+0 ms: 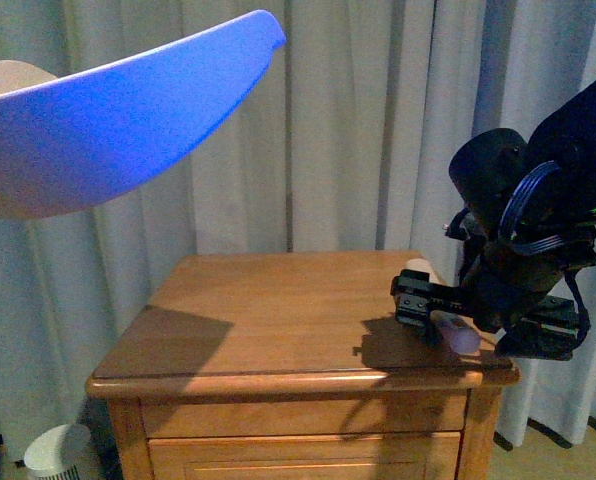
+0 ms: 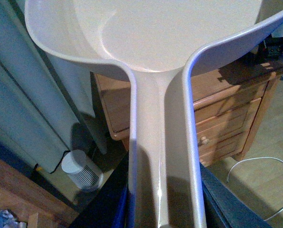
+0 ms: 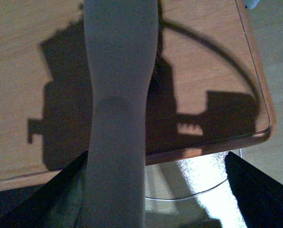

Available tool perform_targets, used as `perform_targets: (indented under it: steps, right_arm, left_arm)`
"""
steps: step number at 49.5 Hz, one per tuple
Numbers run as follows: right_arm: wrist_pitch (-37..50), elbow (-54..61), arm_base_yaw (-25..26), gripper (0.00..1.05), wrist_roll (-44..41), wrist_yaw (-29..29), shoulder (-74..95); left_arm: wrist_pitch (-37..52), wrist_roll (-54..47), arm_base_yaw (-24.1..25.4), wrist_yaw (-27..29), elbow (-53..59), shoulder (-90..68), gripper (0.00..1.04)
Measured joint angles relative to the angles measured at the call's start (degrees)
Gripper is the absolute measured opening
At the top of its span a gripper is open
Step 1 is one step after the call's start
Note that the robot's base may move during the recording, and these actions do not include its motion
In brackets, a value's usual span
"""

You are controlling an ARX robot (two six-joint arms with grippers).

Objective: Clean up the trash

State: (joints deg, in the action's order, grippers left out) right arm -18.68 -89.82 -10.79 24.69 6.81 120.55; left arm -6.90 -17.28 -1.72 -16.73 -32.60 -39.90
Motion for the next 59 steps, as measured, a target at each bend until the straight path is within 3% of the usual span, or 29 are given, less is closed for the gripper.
perform_targets:
  steps: [9, 20, 36, 45, 59]
  right_arm:
    - [0.26, 0.0, -0.55, 0.58, 0.17, -0.44, 0.0]
    - [0.26, 0.5, -0.61, 0.21, 0.17, -0.44, -0.37]
    - [1.84, 4.17, -0.74, 0.19, -1.11, 0.33, -6.29]
    - [5.77, 8.72, -0.9, 0.19, -4.94, 3.63, -13.0]
    - [17.31, 29.79, -1.73, 0.19, -11.1, 9.25, -39.71]
  left_arm:
    - [0.0, 0.0, 0.0, 0.0, 0.0, 0.0, 0.28]
    - [0.0, 0.0, 0.0, 0.0, 0.0, 0.0, 0.28]
    - [0.0, 0.0, 0.0, 0.0, 0.0, 0.0, 0.28]
    - [0.0, 0.0, 0.02, 0.0, 0.0, 0.0, 0.28]
    - [0.0, 0.0, 0.0, 0.0, 0.0, 0.0, 0.28]
